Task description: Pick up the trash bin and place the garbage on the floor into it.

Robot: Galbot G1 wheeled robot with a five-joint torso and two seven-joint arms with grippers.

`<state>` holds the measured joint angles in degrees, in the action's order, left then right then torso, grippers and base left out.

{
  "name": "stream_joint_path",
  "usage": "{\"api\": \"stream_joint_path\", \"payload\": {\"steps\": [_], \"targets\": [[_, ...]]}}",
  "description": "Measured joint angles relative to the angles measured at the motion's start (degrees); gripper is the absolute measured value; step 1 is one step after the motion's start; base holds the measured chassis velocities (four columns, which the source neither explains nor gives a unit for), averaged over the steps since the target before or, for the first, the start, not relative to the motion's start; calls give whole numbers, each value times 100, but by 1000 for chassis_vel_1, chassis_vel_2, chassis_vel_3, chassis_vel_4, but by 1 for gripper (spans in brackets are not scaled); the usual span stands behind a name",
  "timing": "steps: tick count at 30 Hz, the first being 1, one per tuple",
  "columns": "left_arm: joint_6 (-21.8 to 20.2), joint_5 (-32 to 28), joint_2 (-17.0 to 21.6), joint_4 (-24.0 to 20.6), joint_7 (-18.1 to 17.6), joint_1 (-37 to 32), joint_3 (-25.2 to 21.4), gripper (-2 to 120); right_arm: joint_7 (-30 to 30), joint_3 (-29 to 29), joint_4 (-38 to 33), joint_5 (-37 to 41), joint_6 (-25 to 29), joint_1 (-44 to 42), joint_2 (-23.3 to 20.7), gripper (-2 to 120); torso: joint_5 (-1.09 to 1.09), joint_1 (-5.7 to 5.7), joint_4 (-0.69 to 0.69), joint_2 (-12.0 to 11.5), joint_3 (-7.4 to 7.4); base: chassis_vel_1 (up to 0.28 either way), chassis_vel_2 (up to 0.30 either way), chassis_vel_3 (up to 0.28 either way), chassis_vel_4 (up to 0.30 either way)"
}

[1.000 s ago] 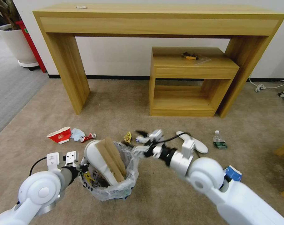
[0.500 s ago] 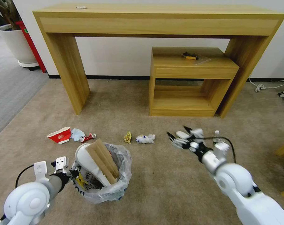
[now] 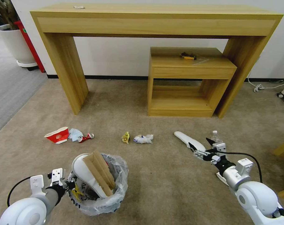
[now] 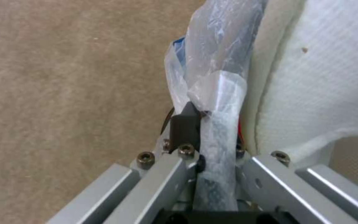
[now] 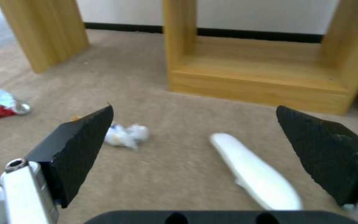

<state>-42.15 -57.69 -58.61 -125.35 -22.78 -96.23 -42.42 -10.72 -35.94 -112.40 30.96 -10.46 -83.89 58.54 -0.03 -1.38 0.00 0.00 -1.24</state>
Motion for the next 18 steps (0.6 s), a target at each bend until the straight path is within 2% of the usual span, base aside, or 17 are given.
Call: {"api": "stream_joint_path", "payload": {"steps": [10, 12, 13, 18], "targets": [[1, -7, -83, -128, -17, -34, 52, 0, -207, -437, 414, -74, 262, -335, 56, 100, 2, -1, -2, 0, -1, -247, -236, 236, 236], [1, -5, -92, -135, -18, -39, 63, 0, -219, -433, 492, -83, 293, -371, 67, 100, 3, -1, -2, 0, -1, -292, -304, 286, 275], [2, 4, -115, -141, -20, -50, 81, 0, -218, -399, 622, -94, 329, -397, 86, 100, -4, -1, -2, 0, 0, -292, -308, 284, 275], [1, 59, -196, -257, -11, -217, 106, 0, -18, -54, 1470, -264, 264, -279, 288, 100, 4, -1, -2, 0, -1, -233, -260, 223, 226]]}}
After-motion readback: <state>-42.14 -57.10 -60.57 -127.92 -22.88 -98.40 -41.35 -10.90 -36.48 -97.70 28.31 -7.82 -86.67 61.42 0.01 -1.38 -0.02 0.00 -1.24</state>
